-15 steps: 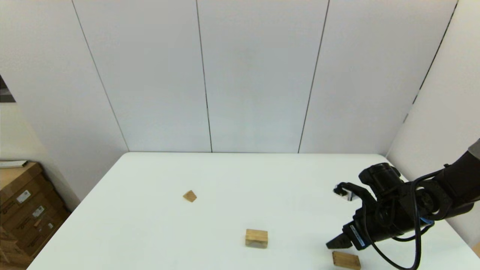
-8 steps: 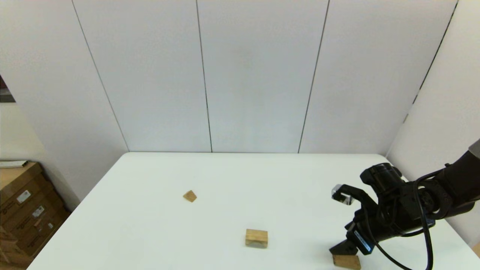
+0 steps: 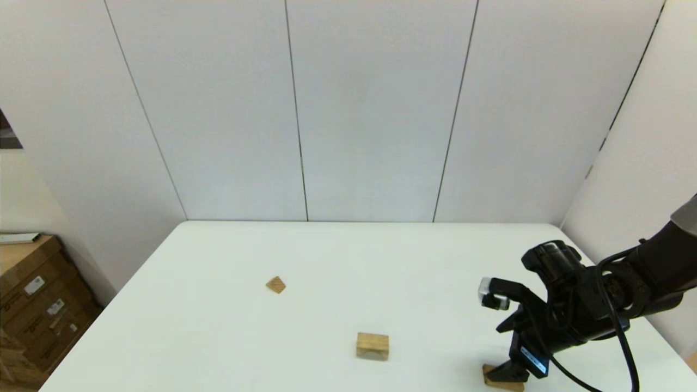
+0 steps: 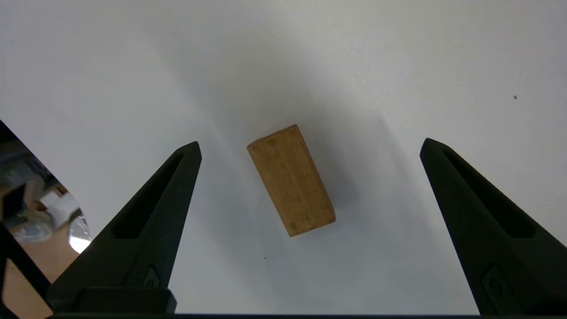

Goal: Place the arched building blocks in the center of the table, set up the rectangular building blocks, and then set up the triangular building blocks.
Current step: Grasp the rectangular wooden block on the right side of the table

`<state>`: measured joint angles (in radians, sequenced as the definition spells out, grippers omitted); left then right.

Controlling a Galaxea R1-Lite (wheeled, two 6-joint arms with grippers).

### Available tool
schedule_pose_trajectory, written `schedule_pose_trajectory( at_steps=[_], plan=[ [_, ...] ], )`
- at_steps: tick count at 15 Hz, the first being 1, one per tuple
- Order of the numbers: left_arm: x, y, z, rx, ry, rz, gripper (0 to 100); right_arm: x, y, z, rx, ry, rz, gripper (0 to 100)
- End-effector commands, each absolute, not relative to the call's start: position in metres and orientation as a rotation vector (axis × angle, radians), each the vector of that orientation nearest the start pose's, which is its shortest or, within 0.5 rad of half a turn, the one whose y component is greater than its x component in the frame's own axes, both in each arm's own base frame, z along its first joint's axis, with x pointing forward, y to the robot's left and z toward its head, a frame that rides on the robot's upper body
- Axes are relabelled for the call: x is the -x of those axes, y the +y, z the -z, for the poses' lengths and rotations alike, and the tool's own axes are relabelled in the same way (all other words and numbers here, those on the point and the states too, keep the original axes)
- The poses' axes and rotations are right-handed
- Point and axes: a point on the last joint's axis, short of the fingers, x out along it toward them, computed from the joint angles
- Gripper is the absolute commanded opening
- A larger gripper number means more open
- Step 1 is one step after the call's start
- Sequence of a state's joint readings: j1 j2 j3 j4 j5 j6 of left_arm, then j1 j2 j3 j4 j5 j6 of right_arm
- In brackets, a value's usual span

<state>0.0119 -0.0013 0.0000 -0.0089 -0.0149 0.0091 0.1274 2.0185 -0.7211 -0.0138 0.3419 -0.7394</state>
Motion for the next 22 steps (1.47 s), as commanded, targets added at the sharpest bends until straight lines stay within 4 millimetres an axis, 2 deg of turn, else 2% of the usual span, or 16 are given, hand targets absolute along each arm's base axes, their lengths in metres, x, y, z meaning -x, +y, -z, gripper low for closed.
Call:
schedule_pose_trajectory(
  at_steps=[1,7,11,18,22],
  plan=[
    [0.023,-0.001,-0.076,-0.009,-0.006,0.003,100,-0.272,0.042,-0.026,0.524,1.093,-0.892,100],
    [0.023,-0.001,-0.076,-0.009,-0.006,0.003,100,-0.271,0.041,-0.028,0.586,1.104,-0.912,100],
    [0.023,-0.001,-0.076,-0.009,-0.006,0.003,100,-0.275,0.028,-0.035,0.528,1.093,-0.844,100],
    [0.023,-0.001,-0.076,-0.009,-0.006,0.003,100,-0.271,0.026,-0.049,0.224,1.147,-0.645,100],
    [0.023,-0.001,-0.076,-0.009,-0.006,0.002,100,-0.247,0.025,-0.069,0.004,1.163,-0.491,100]
  ],
)
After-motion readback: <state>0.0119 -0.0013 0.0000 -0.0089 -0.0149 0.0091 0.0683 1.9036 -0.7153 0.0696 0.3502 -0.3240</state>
